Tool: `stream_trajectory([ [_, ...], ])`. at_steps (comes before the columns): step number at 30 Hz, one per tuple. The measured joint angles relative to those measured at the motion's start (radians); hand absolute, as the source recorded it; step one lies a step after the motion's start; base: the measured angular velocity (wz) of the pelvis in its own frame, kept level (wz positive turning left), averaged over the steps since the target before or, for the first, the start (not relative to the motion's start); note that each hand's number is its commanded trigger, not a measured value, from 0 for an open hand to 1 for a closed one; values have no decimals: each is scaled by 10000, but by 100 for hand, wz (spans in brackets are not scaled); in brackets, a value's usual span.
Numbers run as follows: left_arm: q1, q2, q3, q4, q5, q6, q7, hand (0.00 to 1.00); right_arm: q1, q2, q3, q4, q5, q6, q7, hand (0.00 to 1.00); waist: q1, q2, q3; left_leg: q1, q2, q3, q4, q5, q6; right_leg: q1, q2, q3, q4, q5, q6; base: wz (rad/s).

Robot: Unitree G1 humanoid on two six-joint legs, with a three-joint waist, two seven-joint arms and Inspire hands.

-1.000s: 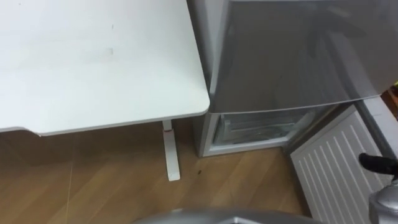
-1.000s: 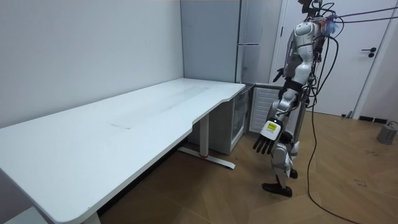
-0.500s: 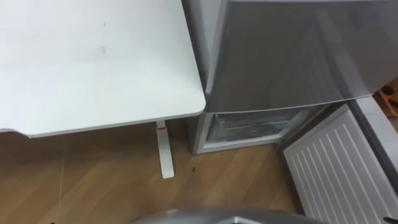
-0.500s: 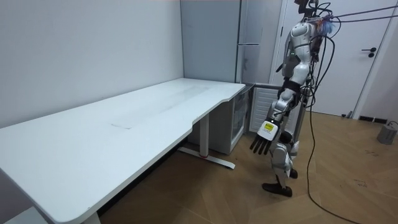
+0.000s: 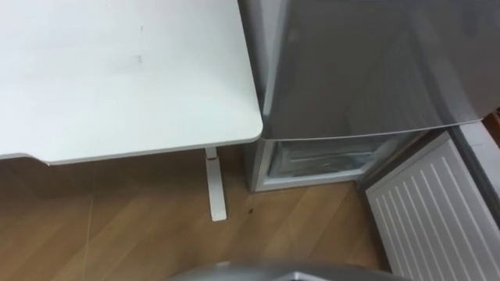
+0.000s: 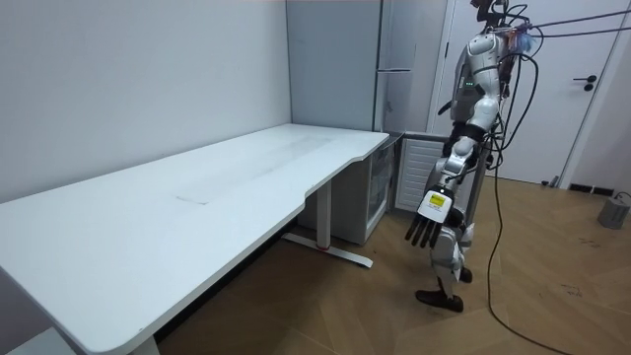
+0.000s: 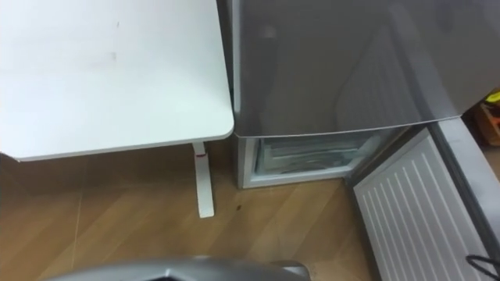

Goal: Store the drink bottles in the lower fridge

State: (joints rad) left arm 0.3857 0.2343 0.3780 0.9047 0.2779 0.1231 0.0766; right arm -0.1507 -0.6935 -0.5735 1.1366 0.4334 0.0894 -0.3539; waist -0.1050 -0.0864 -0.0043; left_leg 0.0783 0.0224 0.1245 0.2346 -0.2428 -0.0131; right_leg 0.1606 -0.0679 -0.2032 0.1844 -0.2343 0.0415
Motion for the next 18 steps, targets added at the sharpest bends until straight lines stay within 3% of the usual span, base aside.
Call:
stream_trajectory([
  [12,64,99,130,-154,6,190,-162,0,139,-11,-171,344,2263,399,90,0,-21,321,-7,-153,27,-184,34,70,-34,-50,46,-133,-4,52,-86,3],
  [18,-3,242,128,-265,9,319,-164,0,145,-11,-182,462,2377,447,325,0,-43,397,-50,-339,38,-160,64,89,-33,-248,61,-107,6,88,-140,0],
])
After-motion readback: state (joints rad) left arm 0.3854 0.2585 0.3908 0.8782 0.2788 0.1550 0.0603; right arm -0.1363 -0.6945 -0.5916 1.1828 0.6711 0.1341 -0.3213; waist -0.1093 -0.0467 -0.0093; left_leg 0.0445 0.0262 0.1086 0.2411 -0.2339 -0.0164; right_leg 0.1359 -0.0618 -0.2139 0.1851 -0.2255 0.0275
